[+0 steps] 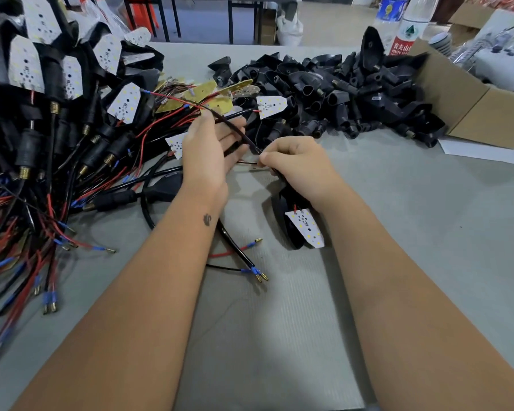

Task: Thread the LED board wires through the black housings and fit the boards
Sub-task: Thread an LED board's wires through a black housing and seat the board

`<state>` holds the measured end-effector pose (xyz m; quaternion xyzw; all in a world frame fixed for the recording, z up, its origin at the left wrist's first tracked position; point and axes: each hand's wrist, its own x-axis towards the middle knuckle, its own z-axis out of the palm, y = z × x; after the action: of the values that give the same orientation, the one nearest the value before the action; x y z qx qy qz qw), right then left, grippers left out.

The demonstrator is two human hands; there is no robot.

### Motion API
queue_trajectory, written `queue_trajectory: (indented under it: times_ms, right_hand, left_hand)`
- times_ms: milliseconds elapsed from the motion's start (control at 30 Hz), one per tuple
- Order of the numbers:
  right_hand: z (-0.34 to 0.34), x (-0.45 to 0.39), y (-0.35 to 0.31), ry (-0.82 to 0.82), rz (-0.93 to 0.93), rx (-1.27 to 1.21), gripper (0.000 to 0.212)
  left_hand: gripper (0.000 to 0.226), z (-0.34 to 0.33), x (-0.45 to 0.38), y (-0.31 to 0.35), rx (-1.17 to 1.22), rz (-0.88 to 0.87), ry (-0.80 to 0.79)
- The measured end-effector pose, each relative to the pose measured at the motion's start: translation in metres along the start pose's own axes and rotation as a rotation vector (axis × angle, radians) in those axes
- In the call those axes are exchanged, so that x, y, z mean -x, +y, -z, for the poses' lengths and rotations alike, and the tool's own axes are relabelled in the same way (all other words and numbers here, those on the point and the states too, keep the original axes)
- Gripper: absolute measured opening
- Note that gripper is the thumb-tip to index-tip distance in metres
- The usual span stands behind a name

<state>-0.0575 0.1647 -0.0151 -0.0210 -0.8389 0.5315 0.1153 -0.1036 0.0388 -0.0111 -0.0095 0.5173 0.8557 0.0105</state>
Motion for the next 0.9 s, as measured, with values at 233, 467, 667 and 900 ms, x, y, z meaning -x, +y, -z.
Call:
queue_trajectory:
  times_ms: [233, 467, 667, 900]
  right_hand:
    - [0.008, 0.006, -0.004, -0.11, -0.069, -0.008, 0.015]
    - [0.017, 0.01, 0.001, -0.298, -0.041, -0.079, 0.022]
    - [0.013, 0.007, 0.0, -0.072, -0.076, -0.228, 0.018]
    - [0.029, -0.004, 0.011, 0.392, -0.065, -0.073, 0.019]
  left_hand:
    - [0.033, 0.004, -0.002, 0.004, 0.175, -0.036, 0.035]
    - [0.034, 0.003, -0.008, 0.005, 0.354, -0.078, 0.049]
    - [0.031, 0.005, -0.011, 0.001, 0.036, -0.116, 0.096]
    - [0.02, 0.008, -0.008, -0.004, -0.626, -0.446, -0.038]
